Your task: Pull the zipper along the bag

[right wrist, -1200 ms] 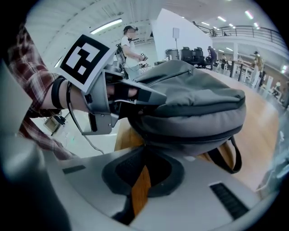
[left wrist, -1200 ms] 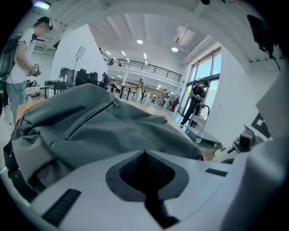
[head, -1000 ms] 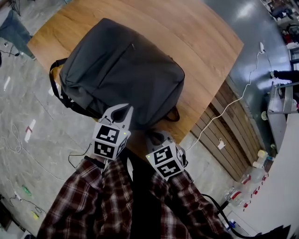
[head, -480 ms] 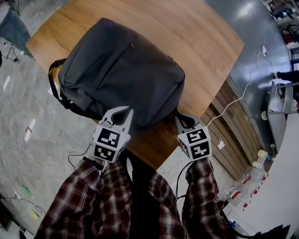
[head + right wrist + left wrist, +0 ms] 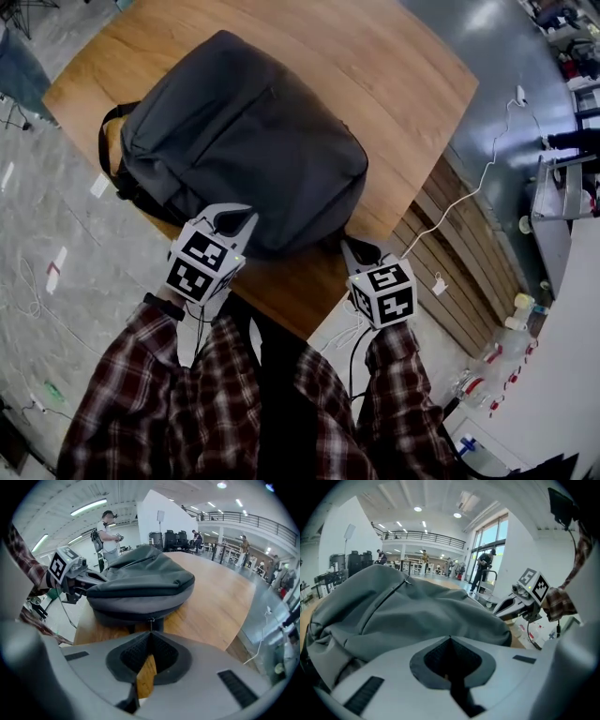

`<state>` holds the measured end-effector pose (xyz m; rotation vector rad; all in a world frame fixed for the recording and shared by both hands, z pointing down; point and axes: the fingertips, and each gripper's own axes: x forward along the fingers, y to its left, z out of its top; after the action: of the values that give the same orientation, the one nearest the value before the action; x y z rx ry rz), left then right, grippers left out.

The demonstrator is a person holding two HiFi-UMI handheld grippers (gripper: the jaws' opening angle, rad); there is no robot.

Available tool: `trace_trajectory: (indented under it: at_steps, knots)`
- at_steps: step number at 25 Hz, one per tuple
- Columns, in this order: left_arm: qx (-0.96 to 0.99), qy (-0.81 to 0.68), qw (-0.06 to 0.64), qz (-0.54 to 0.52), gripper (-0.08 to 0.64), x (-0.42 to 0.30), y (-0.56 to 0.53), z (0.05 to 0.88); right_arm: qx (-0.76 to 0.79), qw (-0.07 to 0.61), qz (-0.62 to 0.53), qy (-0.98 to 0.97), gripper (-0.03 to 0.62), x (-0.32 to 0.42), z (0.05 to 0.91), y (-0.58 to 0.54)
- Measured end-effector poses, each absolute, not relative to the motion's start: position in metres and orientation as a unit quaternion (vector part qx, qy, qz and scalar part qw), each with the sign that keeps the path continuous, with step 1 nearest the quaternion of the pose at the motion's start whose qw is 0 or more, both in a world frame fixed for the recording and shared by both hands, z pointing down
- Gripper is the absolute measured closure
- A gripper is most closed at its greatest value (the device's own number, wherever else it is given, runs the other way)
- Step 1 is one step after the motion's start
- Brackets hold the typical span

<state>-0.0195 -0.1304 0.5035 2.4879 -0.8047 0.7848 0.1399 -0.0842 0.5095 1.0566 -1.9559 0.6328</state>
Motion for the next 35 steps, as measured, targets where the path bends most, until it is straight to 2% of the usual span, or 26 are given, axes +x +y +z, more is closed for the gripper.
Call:
trace_trajectory:
  at_steps: [3, 5, 8, 12, 17, 24, 35]
  knots:
    - [0.893, -0.269, 0.170, 0.317, 0.551, -0.019, -0.143, 0.503, 0.411, 0.384, 0.274, -0.780, 0.581, 0.129, 0.512, -0.064]
    - [0.878, -0.314, 0.162, 0.322, 0.551, -0.026, -0.159, 0.492, 0.396, 0.378, 0.288, -0.786, 0.581, 0.116, 0.515, -0.049]
    - [0.854, -0.405, 0.203, 0.256, 0.551, -0.034, -0.179, 0.451, 0.362, 0.365, 0.301, -0.803, 0.581, 0.083, 0.517, -0.026]
    - [0.870, -0.390, 0.222, 0.204, 0.551, 0.004, -0.160, 0.406, 0.322, 0.345, 0.312, -0.825, 0.581, 0.031, 0.517, -0.008]
    - [0.876, -0.365, 0.217, 0.230, 0.551, 0.026, -0.128, 0.437, 0.305, 0.339, 0.308, -0.835, 0.581, 0.000, 0.516, -0.004]
    - [0.884, -0.340, 0.169, 0.273, 0.551, 0.022, -0.111, 0.478, 0.285, 0.368, 0.272, -0.843, 0.581, 0.009, 0.517, -0.004]
    - [0.890, -0.320, 0.186, 0.266, 0.551, 0.022, -0.109, 0.483, 0.299, 0.423, 0.219, -0.827, 0.580, 0.069, 0.522, -0.024]
